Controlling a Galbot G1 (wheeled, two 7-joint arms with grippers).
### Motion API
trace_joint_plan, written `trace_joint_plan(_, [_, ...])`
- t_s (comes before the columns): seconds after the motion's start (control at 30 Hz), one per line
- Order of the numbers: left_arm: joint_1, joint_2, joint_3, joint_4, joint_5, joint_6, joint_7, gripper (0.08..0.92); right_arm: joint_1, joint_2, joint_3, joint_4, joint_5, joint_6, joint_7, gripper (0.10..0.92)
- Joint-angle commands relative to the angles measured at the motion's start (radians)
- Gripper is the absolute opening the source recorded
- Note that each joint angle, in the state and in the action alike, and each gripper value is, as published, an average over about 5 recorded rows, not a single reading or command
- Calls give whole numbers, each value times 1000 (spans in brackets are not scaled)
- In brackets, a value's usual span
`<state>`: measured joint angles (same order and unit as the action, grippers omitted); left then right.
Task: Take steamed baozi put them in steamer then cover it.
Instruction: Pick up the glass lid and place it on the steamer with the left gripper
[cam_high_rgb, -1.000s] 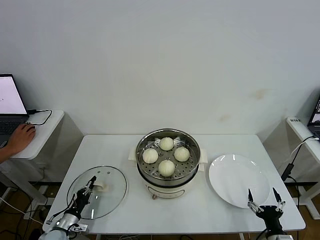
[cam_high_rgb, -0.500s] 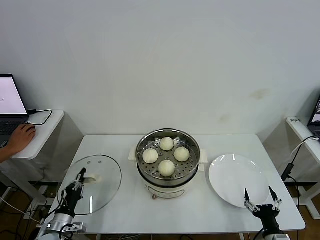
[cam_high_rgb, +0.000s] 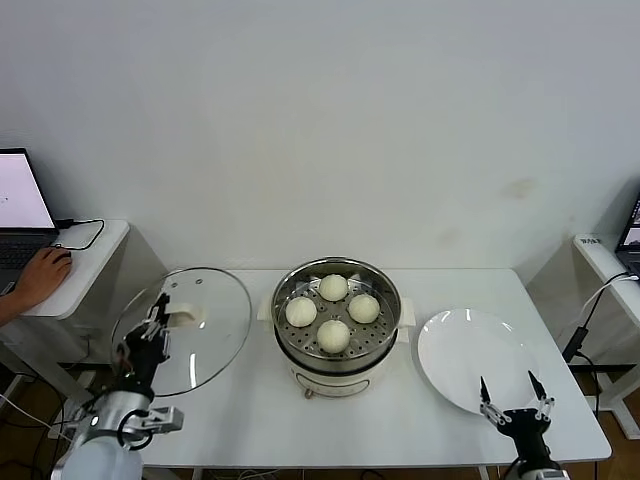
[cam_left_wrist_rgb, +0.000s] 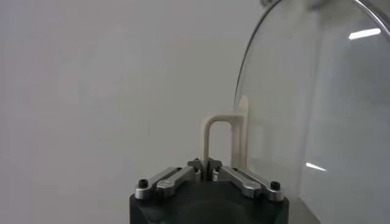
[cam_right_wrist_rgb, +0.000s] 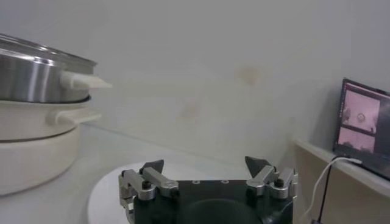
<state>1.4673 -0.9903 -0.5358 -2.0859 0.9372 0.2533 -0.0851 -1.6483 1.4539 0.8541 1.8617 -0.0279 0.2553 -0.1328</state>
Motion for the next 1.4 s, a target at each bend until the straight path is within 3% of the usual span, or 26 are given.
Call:
trace_joint_plan(0.03, [-307, 146, 370, -37, -46, 202, 107, 133, 5, 16, -13, 0, -47, 0, 15, 823])
trace_joint_plan(0.13, [-416, 113, 463, 0, -16, 249, 136, 133, 13, 25, -17, -10, -81, 1, 30, 823])
trace_joint_plan(0.3, [-539, -2, 571, 41, 66, 325, 187, 133, 25, 32, -27, -27, -121, 1, 52, 823])
trace_joint_plan(0.6, [-588, -182, 641, 93, 358, 350, 344, 133, 42, 39, -45, -41, -148, -8, 69, 823])
trace_joint_plan(0.83, [-596, -343, 675, 170, 475, 349, 376, 133, 47, 43, -52, -47, -162, -9, 78, 822])
trace_joint_plan(1.4, [-592, -461, 684, 313, 540, 342, 381, 133, 52, 41, -65, -61, -171, -7, 84, 823])
